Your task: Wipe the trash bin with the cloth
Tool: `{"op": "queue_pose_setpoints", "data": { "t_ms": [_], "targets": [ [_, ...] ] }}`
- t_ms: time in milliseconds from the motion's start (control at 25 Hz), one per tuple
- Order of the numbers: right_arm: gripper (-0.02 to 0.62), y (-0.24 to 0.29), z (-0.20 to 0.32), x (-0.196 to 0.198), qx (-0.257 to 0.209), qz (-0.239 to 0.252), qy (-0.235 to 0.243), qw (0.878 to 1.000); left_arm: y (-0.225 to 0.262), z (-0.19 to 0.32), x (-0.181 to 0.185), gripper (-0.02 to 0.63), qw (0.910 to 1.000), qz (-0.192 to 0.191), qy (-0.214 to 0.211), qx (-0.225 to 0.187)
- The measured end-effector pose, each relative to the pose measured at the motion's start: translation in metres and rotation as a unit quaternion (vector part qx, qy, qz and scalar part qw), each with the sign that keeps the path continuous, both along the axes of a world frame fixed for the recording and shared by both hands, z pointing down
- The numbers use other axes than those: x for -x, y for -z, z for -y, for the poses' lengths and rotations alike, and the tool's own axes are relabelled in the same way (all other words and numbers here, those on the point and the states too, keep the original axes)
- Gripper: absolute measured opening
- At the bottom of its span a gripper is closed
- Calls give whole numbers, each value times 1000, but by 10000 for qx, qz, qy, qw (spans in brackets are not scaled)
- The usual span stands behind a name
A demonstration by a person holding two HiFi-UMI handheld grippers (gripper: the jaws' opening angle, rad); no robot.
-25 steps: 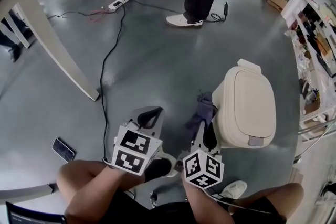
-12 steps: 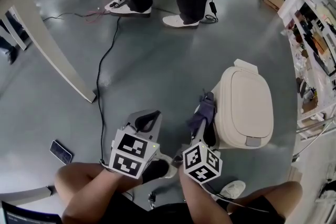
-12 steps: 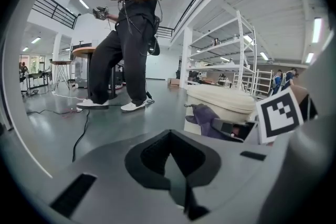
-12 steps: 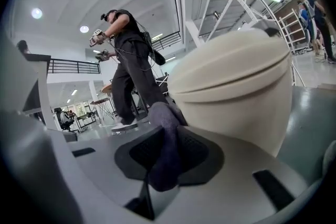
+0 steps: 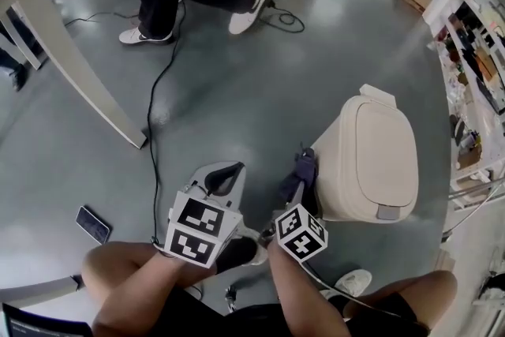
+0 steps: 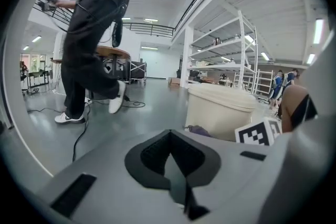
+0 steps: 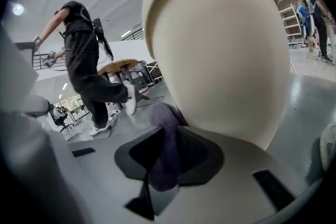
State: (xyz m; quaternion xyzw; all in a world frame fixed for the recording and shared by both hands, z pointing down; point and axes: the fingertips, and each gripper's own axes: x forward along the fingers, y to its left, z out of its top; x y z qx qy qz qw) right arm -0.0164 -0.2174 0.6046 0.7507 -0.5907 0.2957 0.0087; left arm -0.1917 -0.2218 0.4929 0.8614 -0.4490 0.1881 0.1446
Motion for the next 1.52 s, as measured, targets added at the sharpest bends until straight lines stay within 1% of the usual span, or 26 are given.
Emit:
{"op": "queue_pose_setpoints", "data": {
  "t_ms": [240,400,560,720,800,880,960,1120,1240,1320,1440,1520],
  "targets": [
    [80,-51,0,0,554,-38,65,9984,-4,0,0,-3,10000,14,-25,37],
    [80,-76,-1,-2,840,5,-20,9965,-6,1,-1,-3,10000,18,-25,57],
    [80,-94,2,-3,1043,-77,-54,9945,-10,2,3,-3,9999,55,-20,101],
    [80,-111,1,-2,1284,-156,-104,9915,-8,4,3,-3,9999,100,-70,57],
    [80,-110,2,0,1290,-228,-65,9914,-10,6,4,-3,9999,111,-74,66],
    [80,-99,7,5,1166,-303,15,9927,-11,8,4,-3,9999,107,-54,74],
    [80,-78,14,12,892,-301,67,9955,-11,10,6,-3,9999,117,-26,76],
    [80,-16,32,21,74,-74,-37,9999,-10,14,10,-3,9999,110,42,60],
    [80,34,45,24,-530,59,-124,9985,-11,14,13,-3,9999,125,72,66],
    [80,61,54,24,-837,-20,-121,9964,-12,14,14,-3,9999,131,84,68],
    [80,87,64,19,-1108,-142,-169,9936,-11,15,15,-3,9999,108,97,43],
    [80,94,69,15,-1179,-123,-254,9926,-8,16,15,-3,9999,89,94,18]
  ]
}}
